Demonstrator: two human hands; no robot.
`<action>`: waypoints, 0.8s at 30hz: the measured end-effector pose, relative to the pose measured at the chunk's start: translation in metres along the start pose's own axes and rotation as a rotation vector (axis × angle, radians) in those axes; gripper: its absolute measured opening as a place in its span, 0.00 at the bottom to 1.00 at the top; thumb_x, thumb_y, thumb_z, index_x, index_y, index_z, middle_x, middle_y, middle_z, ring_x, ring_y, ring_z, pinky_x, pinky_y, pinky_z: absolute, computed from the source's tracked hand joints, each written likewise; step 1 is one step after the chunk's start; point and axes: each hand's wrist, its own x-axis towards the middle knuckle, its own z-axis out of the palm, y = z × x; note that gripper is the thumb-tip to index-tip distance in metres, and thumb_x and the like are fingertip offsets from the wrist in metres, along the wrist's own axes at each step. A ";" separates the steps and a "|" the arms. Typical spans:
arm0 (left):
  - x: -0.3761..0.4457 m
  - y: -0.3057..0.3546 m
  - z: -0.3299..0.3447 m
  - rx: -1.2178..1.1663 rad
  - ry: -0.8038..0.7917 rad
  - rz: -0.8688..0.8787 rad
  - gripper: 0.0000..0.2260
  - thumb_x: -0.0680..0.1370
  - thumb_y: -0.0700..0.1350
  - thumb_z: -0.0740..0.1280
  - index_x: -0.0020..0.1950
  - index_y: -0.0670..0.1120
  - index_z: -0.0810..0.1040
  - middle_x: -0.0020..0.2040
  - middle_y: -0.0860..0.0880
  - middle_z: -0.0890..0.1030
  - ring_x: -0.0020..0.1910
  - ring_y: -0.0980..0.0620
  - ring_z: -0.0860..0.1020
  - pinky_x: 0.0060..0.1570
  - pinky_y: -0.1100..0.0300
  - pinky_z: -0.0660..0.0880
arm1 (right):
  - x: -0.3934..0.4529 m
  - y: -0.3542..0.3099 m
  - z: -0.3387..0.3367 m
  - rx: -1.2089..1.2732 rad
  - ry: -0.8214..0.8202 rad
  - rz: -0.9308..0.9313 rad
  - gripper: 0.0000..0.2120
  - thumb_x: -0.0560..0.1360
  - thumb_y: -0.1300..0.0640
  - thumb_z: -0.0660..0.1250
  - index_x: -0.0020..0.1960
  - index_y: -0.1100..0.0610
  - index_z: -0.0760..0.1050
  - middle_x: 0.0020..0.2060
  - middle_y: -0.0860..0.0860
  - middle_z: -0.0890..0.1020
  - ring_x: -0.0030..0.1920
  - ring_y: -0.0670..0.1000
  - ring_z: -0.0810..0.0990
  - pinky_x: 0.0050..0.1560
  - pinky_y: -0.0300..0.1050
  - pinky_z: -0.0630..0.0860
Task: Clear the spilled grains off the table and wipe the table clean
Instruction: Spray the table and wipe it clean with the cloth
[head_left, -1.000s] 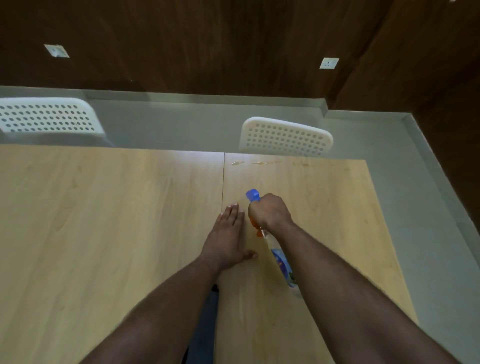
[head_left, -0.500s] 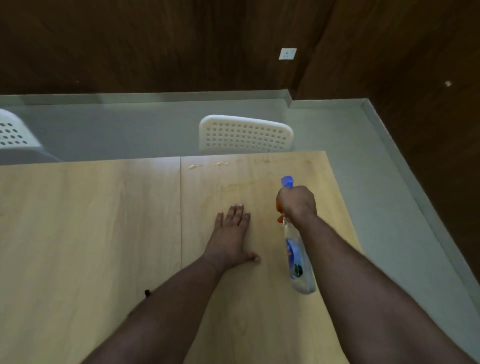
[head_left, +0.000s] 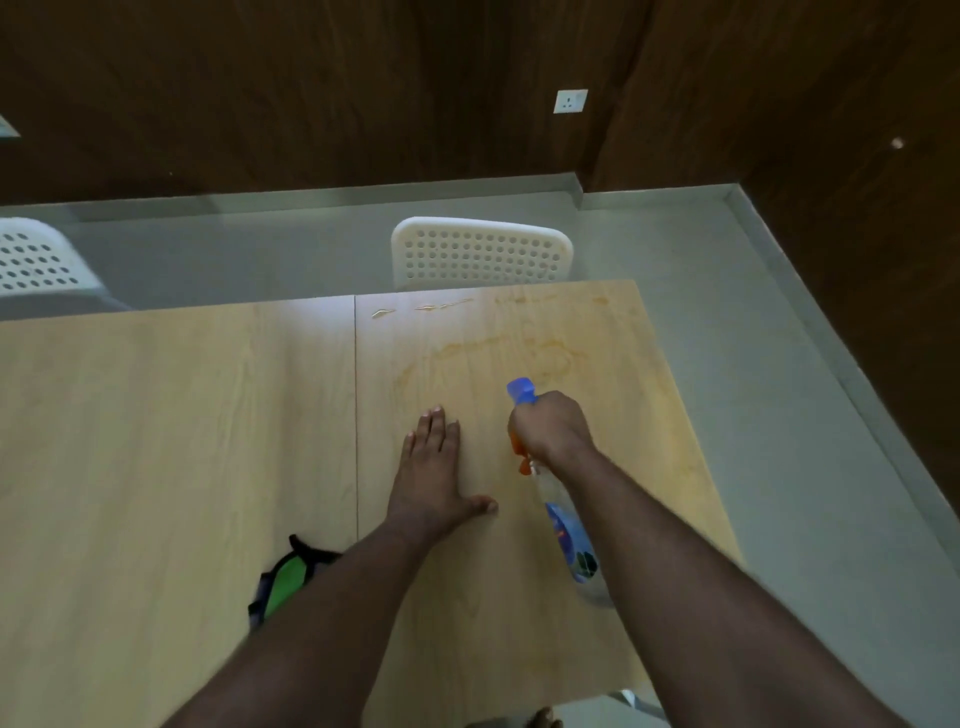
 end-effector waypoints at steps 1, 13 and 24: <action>-0.005 -0.002 0.002 -0.002 0.007 -0.007 0.60 0.70 0.73 0.73 0.86 0.47 0.41 0.86 0.46 0.36 0.84 0.47 0.36 0.83 0.48 0.41 | -0.006 -0.001 0.009 -0.026 -0.034 -0.032 0.09 0.67 0.61 0.66 0.40 0.64 0.82 0.30 0.57 0.85 0.28 0.57 0.86 0.42 0.55 0.87; -0.056 0.023 0.025 -0.025 -0.029 -0.010 0.62 0.68 0.71 0.76 0.86 0.46 0.41 0.86 0.46 0.36 0.84 0.46 0.37 0.84 0.48 0.43 | -0.038 0.060 -0.011 0.058 0.099 0.035 0.08 0.67 0.62 0.66 0.42 0.65 0.81 0.30 0.58 0.85 0.26 0.57 0.85 0.41 0.57 0.87; -0.085 0.057 0.049 0.007 -0.067 -0.020 0.63 0.67 0.70 0.77 0.86 0.47 0.40 0.86 0.46 0.36 0.84 0.46 0.36 0.83 0.48 0.41 | -0.058 0.128 -0.045 0.144 0.137 0.126 0.09 0.68 0.66 0.66 0.47 0.66 0.78 0.31 0.61 0.85 0.28 0.59 0.86 0.45 0.59 0.87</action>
